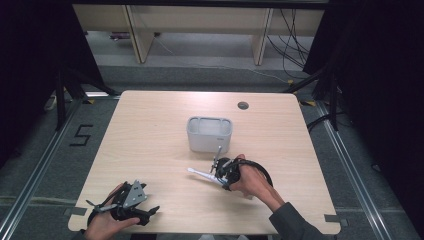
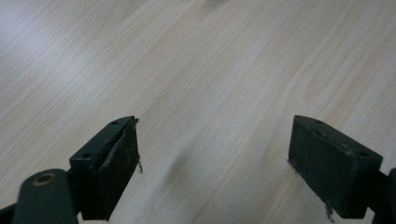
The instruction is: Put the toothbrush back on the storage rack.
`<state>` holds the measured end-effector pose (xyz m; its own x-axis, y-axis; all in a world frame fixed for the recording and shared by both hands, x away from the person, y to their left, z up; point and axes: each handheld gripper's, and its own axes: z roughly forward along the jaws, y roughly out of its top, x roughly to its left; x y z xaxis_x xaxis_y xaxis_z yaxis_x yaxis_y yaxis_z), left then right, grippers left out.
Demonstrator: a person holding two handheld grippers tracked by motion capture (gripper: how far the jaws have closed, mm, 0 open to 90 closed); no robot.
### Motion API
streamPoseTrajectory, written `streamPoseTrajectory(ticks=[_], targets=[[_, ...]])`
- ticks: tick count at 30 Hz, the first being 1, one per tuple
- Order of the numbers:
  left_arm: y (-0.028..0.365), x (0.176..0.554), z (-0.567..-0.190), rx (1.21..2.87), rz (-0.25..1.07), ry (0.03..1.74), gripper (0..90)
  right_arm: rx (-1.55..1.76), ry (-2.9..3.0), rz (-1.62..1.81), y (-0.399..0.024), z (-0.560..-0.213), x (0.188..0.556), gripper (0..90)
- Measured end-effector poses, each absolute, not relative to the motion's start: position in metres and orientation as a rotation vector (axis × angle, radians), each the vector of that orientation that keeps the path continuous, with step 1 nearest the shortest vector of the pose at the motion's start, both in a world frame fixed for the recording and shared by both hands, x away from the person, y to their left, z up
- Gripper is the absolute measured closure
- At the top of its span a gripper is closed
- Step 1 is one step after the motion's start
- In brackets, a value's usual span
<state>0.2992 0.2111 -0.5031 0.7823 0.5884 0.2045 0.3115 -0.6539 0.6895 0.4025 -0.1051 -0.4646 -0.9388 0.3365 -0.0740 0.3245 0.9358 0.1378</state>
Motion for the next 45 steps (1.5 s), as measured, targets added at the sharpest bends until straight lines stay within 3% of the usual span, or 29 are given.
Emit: streamPoseTrajectory(ticks=[9,15,45], targets=[[0.211,0.299,-0.503,2.315,0.550,0.667,15.7,0.555,2.931,0.362,-0.119,-0.448,0.392,66.6],[0.211,0.299,-0.503,2.314,0.549,0.667,15.7,0.608,2.854,0.656,-0.136,-0.436,0.390,66.6],[0.212,0.299,-0.502,2.322,0.554,0.671,15.7,0.778,2.486,1.297,-0.170,-0.405,0.413,66.6]])
